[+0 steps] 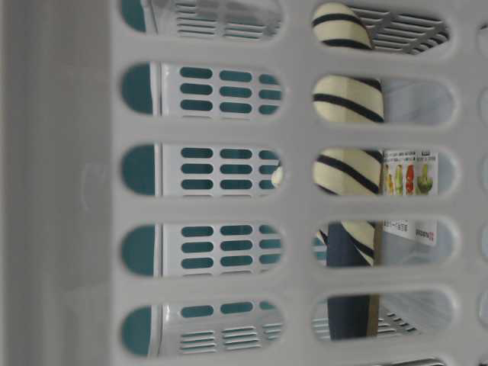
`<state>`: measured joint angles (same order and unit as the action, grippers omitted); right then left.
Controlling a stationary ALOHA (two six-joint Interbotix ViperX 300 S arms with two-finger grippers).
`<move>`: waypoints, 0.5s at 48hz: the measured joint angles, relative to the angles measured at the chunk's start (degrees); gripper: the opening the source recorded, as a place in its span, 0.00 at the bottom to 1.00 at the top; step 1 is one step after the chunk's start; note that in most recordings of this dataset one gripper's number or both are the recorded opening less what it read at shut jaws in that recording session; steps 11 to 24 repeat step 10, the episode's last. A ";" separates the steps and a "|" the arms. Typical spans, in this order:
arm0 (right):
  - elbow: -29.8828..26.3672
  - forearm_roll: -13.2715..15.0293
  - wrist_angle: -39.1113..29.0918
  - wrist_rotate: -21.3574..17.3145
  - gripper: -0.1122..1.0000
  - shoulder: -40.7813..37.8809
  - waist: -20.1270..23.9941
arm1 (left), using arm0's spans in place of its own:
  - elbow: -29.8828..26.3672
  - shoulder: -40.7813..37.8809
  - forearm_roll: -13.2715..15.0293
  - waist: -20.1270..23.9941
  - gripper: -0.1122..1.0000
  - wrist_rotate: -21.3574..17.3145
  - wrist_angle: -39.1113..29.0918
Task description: Pick up the blue cloth from the shopping basket with the left arm.
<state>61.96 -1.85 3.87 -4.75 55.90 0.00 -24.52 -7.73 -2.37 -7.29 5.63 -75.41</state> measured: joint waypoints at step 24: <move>0.00 0.00 0.00 0.00 0.79 0.18 0.00 | 0.09 -0.09 0.00 0.26 0.21 0.00 0.00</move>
